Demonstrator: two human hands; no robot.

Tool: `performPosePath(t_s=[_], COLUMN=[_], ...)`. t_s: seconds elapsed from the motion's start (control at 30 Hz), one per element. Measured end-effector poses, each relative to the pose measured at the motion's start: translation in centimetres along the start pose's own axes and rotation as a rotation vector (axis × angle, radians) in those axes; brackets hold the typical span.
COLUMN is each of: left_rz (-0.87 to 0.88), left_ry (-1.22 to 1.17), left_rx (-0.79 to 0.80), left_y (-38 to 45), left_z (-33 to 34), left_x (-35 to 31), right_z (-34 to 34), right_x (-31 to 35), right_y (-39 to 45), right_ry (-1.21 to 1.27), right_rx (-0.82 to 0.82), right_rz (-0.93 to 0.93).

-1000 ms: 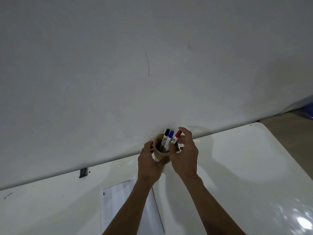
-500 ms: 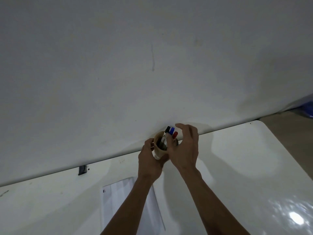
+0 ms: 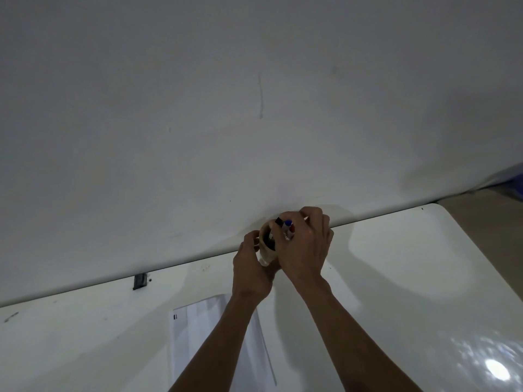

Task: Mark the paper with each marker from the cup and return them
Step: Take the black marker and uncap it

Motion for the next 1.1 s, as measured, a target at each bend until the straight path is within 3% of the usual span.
performPosePath(t_s=[0.23,0.3,0.5,0.6,0.7,0.9,1.1], left_rz=[0.007,0.001,-0.059,-0.054,-0.061,-0.062,-0.042], left_ry=[0.027,0.038,0.026,0.05,0.108,0.036,-0.148], left_rx=[-0.035,-0.039,-0.058,-0.073,-0.057,-0.143,-0.052], left_y=[-0.2,-0.3,-0.1,-0.3,-0.9,-5.0,-12.6], left_z=[-0.2,0.0,0.1,-0.1,-0.8,-6.3,-13.6], left_x=[-0.6,-0.6,0.0,0.1,0.2,-0.8,-1.9], right_z=[-1.4,-3.0,-8.0,-9.9,-10.8,-10.7,-8.8], right_x=[0.2,0.4,-0.3,-1.0,-1.4,-0.2,5.2], right_y=[-0.2,0.6,2.6,2.5,1.3,-4.5,-13.0], right_ry=[0.093,0.218,0.756,0.899,0.983,0.889,0.68], right_rx=[0.093,0.089,0.079,0.004,0.029,0.231,0.666], right_rz=[0.052,0.064,0.336,0.407,0.468,0.521,0.304])
Point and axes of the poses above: each hand's wrist, its own y-axis towards the middle knuckle, its own z-axis out of the palm, x = y × z, the point moved 5 cm from there along y, towards the middle knuckle, and after that the axes turned 6 degrees about -y, right-handed, at the moved point
